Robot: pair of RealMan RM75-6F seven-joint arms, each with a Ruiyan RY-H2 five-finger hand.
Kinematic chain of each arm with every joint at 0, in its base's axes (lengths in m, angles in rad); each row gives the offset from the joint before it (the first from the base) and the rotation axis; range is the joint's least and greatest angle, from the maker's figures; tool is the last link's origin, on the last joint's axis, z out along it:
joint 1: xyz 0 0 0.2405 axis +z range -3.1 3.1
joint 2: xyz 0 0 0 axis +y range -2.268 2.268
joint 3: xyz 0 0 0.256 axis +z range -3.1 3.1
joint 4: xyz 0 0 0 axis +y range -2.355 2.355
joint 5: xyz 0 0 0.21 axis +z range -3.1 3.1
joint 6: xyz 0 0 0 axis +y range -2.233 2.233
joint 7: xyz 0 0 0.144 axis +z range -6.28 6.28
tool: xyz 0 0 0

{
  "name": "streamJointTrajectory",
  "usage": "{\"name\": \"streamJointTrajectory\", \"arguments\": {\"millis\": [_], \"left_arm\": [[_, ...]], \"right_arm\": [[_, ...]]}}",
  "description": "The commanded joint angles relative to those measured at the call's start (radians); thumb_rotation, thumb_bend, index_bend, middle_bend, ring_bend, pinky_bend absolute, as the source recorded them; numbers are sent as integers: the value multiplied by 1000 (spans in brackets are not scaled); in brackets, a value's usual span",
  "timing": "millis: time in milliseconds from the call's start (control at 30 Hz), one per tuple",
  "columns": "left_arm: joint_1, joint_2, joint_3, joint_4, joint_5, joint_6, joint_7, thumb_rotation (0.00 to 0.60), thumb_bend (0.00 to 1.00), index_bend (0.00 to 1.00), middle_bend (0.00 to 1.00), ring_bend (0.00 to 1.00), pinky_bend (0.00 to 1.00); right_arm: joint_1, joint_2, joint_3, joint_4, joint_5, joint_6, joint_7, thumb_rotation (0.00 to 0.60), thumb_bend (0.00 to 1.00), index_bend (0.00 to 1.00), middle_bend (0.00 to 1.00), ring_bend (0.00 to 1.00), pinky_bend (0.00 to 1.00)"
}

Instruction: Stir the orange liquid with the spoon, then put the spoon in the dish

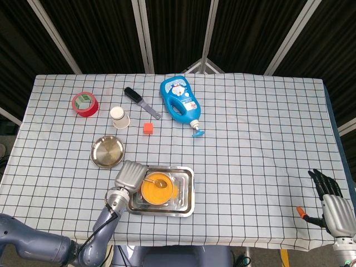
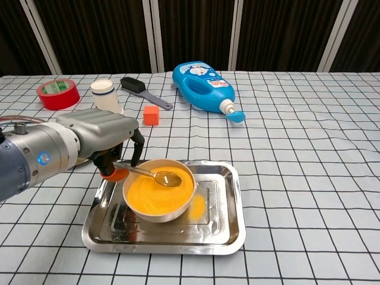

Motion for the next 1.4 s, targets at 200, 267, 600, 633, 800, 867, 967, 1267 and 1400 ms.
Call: {"name": "streamJointTrajectory", "arguments": {"millis": [200, 267, 600, 633, 800, 867, 967, 1267, 1400], "left_arm": [[-3, -2, 7, 2, 6, 5, -7, 600, 581, 489, 1000, 1000, 1000], [-4, -3, 8, 3, 7, 6, -9, 600, 582, 496, 1000, 1000, 1000], [-3, 7, 24, 9, 61, 23, -23, 600, 593, 566, 1000, 1000, 1000], [-3, 11, 28, 10, 71, 24, -23, 600, 600, 576, 1000, 1000, 1000], [-9, 30, 66, 23, 166, 31, -9, 600, 675, 667, 1000, 1000, 1000], [-11, 35, 82, 30, 202, 32, -1, 600, 706, 701, 1000, 1000, 1000], [-15, 43, 109, 46, 260, 29, 14, 600, 730, 755, 1000, 1000, 1000], [-44, 84, 193, 119, 427, -10, 95, 600, 732, 788, 1000, 1000, 1000], [-53, 87, 224, 161, 490, -29, 131, 600, 732, 791, 1000, 1000, 1000]], "right_arm": [[0, 0, 0, 0, 0, 0, 0, 600, 311, 0, 0, 0, 0], [0, 0, 0, 0, 0, 1, 0, 600, 311, 0, 0, 0, 0], [0, 0, 0, 0, 0, 1, 1, 600, 312, 0, 0, 0, 0], [0, 0, 0, 0, 0, 1, 1, 600, 312, 0, 0, 0, 0], [0, 0, 0, 0, 0, 1, 1, 600, 311, 0, 0, 0, 0], [0, 0, 0, 0, 0, 1, 1, 600, 311, 0, 0, 0, 0], [0, 0, 0, 0, -1, 2, 1, 600, 312, 0, 0, 0, 0], [0, 0, 0, -1, -2, 1, 3, 600, 312, 0, 0, 0, 0], [0, 0, 0, -1, -3, 2, 3, 600, 311, 0, 0, 0, 0]]}}
